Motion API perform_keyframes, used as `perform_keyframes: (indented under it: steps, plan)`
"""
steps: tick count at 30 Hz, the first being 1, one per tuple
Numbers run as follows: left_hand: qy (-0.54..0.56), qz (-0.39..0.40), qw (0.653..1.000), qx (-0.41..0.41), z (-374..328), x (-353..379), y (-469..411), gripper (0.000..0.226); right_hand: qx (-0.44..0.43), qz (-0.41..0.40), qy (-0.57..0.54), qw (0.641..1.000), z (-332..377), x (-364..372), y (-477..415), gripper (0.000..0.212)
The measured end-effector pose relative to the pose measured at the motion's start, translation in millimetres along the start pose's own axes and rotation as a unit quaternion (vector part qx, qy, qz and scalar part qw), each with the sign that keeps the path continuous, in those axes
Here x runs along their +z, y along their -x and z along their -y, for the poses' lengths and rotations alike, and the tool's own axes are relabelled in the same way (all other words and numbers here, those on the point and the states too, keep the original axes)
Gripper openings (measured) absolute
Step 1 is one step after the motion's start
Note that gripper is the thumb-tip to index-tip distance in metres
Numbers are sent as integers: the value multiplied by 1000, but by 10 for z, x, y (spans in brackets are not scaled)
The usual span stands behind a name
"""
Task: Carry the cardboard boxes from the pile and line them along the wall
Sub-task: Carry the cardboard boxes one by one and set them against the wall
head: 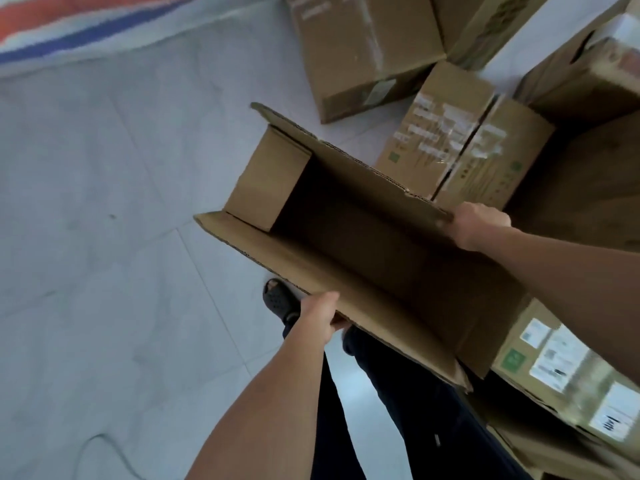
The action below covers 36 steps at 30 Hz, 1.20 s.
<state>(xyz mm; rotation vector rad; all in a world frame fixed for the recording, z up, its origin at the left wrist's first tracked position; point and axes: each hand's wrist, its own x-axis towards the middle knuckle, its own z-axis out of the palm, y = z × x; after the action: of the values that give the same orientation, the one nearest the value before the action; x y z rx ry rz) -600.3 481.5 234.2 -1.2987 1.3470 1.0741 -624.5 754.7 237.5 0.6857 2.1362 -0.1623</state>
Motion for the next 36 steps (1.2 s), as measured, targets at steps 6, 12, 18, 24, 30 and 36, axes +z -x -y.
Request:
perform_keyframes:
  steps: [6,12,18,24,30,36]
  plan:
    - [13,-40,996,76,-418,-465,676,9,-47,-46,-17,998,425,-737,441,41]
    - [114,-100,984,90,-802,-1395,1089,16,-114,-54,-3,992,1225,-1570,1069,41]
    - [222,-52,968,107,-1101,-2664,1402,34,-155,-69,-2,985,2414,-2075,1867,48]
    - [321,-61,932,158,-1269,-4162,1532,60,-241,-92,-42,965,3878,-2322,2737,35]
    - [391,-95,892,208,-1293,-5530,1627,64,-312,-139,15,940,5162,-2429,3556,33]
    - [416,-153,855,270,-1303,-6626,2004,51,-384,-149,76,908,6538,-2390,4181,39]
